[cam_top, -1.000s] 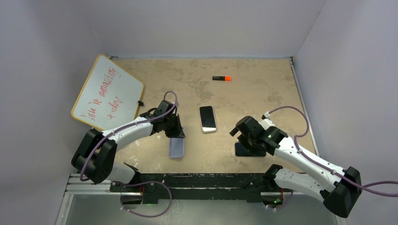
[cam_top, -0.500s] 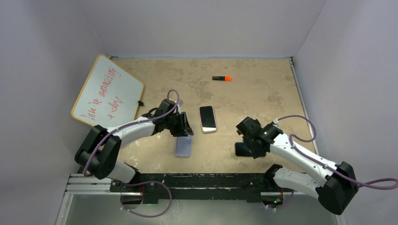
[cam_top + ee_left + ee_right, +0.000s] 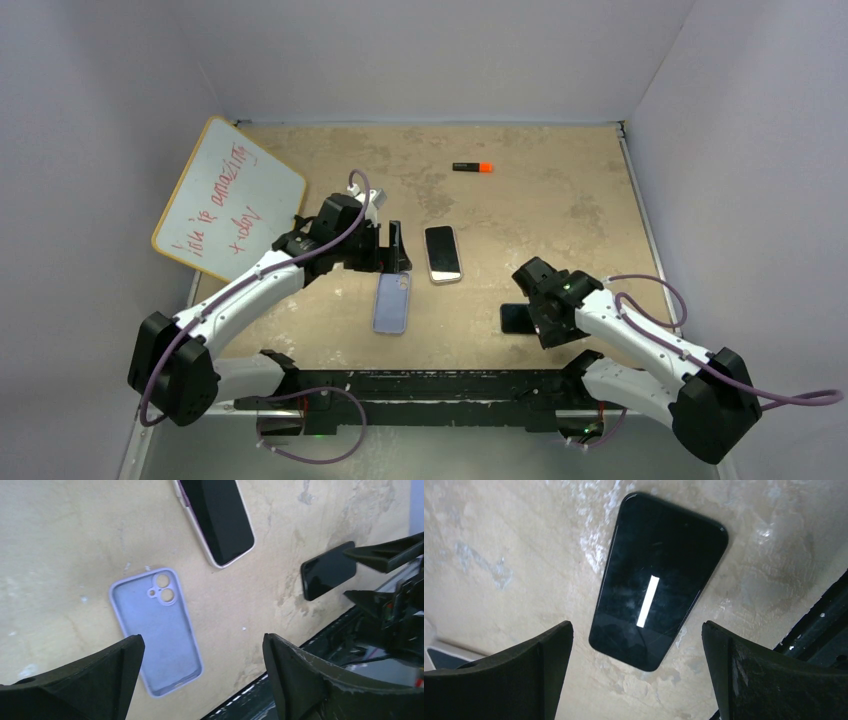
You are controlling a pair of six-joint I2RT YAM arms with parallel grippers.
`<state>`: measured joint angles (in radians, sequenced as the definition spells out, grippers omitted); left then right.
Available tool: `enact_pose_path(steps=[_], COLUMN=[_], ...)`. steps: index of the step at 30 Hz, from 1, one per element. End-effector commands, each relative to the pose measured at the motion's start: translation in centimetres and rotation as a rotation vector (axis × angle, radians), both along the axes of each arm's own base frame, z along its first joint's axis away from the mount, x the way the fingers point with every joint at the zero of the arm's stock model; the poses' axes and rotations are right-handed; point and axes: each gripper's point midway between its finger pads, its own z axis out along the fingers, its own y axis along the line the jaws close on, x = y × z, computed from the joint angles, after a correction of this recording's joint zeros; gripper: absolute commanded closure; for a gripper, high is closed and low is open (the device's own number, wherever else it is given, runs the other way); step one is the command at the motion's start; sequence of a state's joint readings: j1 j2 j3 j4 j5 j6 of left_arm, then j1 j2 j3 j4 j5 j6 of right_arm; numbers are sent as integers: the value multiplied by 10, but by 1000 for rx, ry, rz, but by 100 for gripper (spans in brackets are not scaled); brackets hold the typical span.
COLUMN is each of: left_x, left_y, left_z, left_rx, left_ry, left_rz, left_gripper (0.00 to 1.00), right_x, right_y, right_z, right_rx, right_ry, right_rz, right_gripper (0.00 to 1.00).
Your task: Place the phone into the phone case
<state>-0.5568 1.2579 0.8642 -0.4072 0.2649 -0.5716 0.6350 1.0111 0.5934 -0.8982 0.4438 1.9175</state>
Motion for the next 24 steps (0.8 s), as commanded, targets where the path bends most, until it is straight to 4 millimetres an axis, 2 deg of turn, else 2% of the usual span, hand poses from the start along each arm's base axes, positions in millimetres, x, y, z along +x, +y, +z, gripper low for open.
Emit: enact_pose_path(steps=[1, 3, 4, 7, 15, 21, 24], left_x=[-5, -7, -8, -12, -19, -24, -29], left_y=[39, 53, 54, 41, 44, 40, 28], left_z=[-2, -7, -7, -7, -58, -81, -87], left_rx=[210, 269, 267, 204, 223, 203, 137], left_ry=[-79, -87, -87, -56, 81, 125, 142], left_rz=[-27, -3, -1, -27, 58, 65, 28], left_gripper=[7, 7, 7, 7, 7, 7, 7], right_x=[-10, -7, -8, -9, -9, -6, -6], right_y=[-26, -25, -25, -24, -18, -20, -18], right_z=[-7, -9, -11, -17, -27, -31, -35], right_rx=[-43, -13, -1, 25, 87, 102, 119], right_ry=[23, 20, 31, 76, 137, 152, 187], right_rz=[-149, -163, -174, -200, -241, -261, -274], right_gripper=[1, 1, 1, 1, 1, 1, 2])
